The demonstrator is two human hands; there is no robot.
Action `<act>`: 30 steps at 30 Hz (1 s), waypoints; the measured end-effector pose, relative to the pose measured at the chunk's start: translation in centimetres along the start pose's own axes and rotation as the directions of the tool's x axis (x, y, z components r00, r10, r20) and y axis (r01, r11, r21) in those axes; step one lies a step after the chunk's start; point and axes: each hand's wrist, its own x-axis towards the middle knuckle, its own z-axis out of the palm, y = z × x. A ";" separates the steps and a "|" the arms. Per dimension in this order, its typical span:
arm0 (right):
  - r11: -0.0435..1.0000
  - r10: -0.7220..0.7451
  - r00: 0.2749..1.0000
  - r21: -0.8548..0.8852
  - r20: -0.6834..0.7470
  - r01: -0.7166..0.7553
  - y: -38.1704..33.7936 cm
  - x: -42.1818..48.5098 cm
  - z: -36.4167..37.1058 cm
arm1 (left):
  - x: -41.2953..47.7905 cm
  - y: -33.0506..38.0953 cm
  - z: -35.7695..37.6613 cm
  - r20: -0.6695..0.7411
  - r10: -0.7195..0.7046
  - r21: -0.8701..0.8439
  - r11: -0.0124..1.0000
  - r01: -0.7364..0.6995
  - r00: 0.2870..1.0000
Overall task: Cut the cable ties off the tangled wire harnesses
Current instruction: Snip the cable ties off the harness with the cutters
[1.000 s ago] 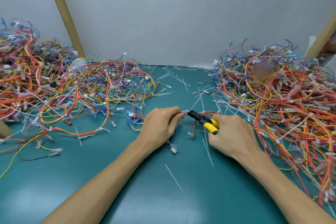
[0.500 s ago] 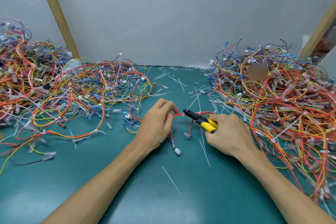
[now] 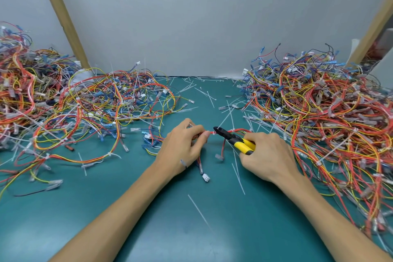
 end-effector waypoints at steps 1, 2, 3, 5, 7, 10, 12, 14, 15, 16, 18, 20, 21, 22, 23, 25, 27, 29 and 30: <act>1.000 -0.003 1.000 0.000 -0.003 0.003 0.0 0.0 0.0 | 0.1 -0.1 -0.1 0.003 0.004 -0.004 1.000 -0.004 1.000; 1.000 -0.006 1.000 -0.002 -0.007 0.006 0.0 0.0 0.0 | 0.1 -0.2 -0.2 0.006 0.009 -0.013 1.000 -0.009 1.000; 1.000 -0.010 1.000 -0.006 -0.012 0.010 0.0 0.0 0.0 | 0.2 -0.3 -0.3 0.007 0.013 -0.027 1.000 -0.013 1.000; 1.000 -0.016 1.000 -0.015 -0.027 0.016 0.1 -0.1 0.0 | 0.2 -0.3 -0.3 0.000 0.022 -0.056 0.998 -0.022 1.000; 0.999 -0.026 0.998 -0.025 -0.054 0.025 0.1 -0.2 0.1 | 0.2 -0.3 -0.3 -0.011 0.035 -0.074 0.997 -0.036 0.999; 0.998 -0.048 0.995 -0.041 -0.091 0.044 0.0 -0.3 0.2 | 0.1 -0.2 -0.4 -0.043 0.051 -0.074 0.996 -0.054 0.998; 0.997 -0.075 0.992 -0.043 -0.100 0.071 -0.1 -0.3 0.2 | 0.0 -0.1 -0.4 -0.070 0.067 -0.056 0.996 -0.071 0.995; 0.995 -0.094 0.991 -0.023 -0.092 0.092 -0.2 -0.3 0.1 | -0.1 0.0 -0.5 -0.089 0.087 -0.024 0.996 -0.089 0.992; 0.995 -0.099 0.991 -0.018 -0.084 0.098 -0.3 -0.3 0.1 | -0.1 0.1 -0.5 -0.097 0.093 -0.009 0.996 -0.094 0.991; 0.995 -0.102 0.992 -0.019 -0.075 0.101 -0.3 -0.2 0.1 | -0.2 0.2 -0.5 -0.103 0.095 0.003 0.995 -0.095 0.990; 0.994 -0.104 0.993 -0.034 -0.063 0.102 -0.3 -0.2 0.2 | -0.3 0.4 -0.6 -0.112 0.107 0.025 0.994 -0.105 0.988; 0.993 -0.108 0.992 -0.045 -0.066 0.105 -0.3 -0.3 0.2 | -0.4 0.6 -0.7 -0.121 0.130 0.046 0.991 -0.125 0.984; 0.993 -0.108 0.992 -0.045 -0.068 0.105 -0.3 -0.3 0.1 | -0.4 0.7 -0.8 -0.127 0.140 0.057 0.989 -0.134 0.982; 0.994 -0.106 0.992 -0.043 -0.067 0.104 -0.3 -0.4 0.1 | -0.5 0.8 -0.8 -0.134 0.148 0.066 0.988 -0.140 0.980; 0.994 -0.104 0.992 -0.042 -0.065 0.101 -0.3 -0.4 0.0 | -0.5 0.8 -0.8 -0.138 0.154 0.074 0.987 -0.145 0.978; 0.994 -0.101 0.993 -0.041 -0.060 0.098 -0.3 -0.3 0.0 | -0.5 0.8 -0.8 -0.142 0.162 0.080 0.985 -0.152 0.977; 0.995 -0.099 0.994 -0.040 -0.056 0.097 -0.4 -0.3 0.0 | -0.5 0.8 -0.8 -0.145 0.166 0.081 0.984 -0.156 0.975; 0.995 -0.096 0.994 -0.042 -0.051 0.094 -0.4 -0.4 0.0 | -0.5 0.7 -0.8 -0.145 0.169 0.083 0.984 -0.158 0.975; 0.995 -0.095 0.994 -0.043 -0.051 0.092 -0.4 -0.4 0.0 | -0.5 0.7 -0.8 -0.145 0.170 0.084 0.984 -0.159 0.975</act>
